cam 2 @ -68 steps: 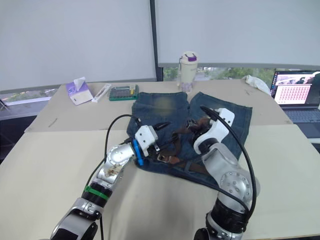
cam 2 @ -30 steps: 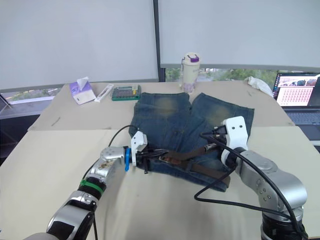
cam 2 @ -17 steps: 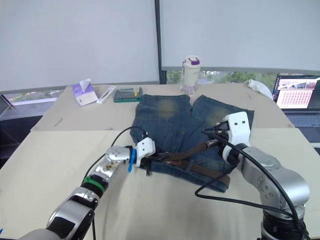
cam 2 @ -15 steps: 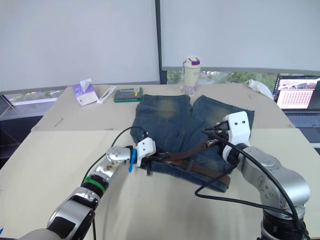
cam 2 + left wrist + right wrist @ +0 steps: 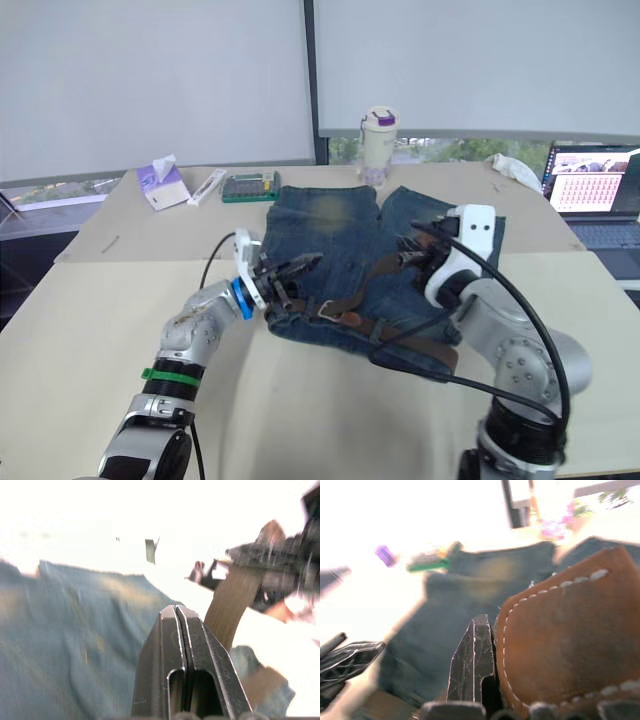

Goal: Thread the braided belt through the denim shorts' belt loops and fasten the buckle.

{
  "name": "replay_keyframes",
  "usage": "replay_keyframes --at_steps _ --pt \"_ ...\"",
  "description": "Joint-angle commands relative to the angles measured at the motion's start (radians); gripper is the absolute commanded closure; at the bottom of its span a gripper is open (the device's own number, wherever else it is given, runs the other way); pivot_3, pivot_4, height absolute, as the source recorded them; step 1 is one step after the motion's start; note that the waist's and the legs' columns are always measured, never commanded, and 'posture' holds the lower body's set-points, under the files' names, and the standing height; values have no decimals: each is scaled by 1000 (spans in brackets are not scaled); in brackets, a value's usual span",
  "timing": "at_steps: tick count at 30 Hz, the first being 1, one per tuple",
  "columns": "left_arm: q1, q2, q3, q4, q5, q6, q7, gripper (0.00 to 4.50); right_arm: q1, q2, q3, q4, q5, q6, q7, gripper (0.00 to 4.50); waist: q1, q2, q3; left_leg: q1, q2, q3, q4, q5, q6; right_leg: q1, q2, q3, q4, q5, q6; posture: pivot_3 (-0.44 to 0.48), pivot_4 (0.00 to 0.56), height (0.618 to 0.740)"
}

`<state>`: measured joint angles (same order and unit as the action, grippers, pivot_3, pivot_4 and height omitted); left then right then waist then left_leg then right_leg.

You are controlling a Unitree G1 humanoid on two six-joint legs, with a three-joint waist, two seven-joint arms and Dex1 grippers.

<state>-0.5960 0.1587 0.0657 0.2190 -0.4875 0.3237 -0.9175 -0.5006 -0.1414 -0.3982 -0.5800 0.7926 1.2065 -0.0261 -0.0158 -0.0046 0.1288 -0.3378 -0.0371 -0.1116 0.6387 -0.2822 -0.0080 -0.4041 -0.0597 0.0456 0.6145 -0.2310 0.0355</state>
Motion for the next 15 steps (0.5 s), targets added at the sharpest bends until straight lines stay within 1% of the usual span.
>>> replay_keyframes --at_steps 1,3,6,9,11,14,15 --pt "-4 6 -38 -111 30 -53 16 4465 -40 76 -1 3 46 -7 -75 4500 2 0 0 0 0 0 0 0 0 0 0 0 0 0 0 0 150 740" --pt "15 17 -88 -167 78 -100 16 4465 -58 144 -7 28 61 -23 -126 4500 3 1 0 0 -1 0 0 0 0 0 -1 0 -1 0 -1 0 150 740" --pt "40 20 -147 -206 148 -182 30 3671 -81 215 -15 68 58 -54 -189 4500 4 1 -1 0 -1 0 0 0 0 0 -1 0 -1 1 -2 0 150 740" --pt "53 9 -173 -200 195 -239 68 2656 -97 254 -22 93 70 -76 -231 4500 4 2 -1 0 -1 0 0 0 0 0 -1 1 -2 1 -2 0 150 740" --pt "60 0 -177 -196 200 -252 88 1939 -100 258 -17 100 79 -86 -246 4500 1 2 -1 0 -1 0 0 0 0 0 -1 1 -2 1 -2 0 150 740" --pt "70 3 -217 -160 328 -390 161 960 -111 270 -17 108 108 -104 -275 4500 -1 2 -1 0 -1 1 0 0 0 0 0 1 -2 1 -2 0 150 740" --pt "71 4 -225 -151 352 -419 177 636 -113 272 -16 110 116 -109 -283 4500 -1 2 -1 0 -1 2 0 0 0 0 0 1 -2 1 -2 0 150 740"
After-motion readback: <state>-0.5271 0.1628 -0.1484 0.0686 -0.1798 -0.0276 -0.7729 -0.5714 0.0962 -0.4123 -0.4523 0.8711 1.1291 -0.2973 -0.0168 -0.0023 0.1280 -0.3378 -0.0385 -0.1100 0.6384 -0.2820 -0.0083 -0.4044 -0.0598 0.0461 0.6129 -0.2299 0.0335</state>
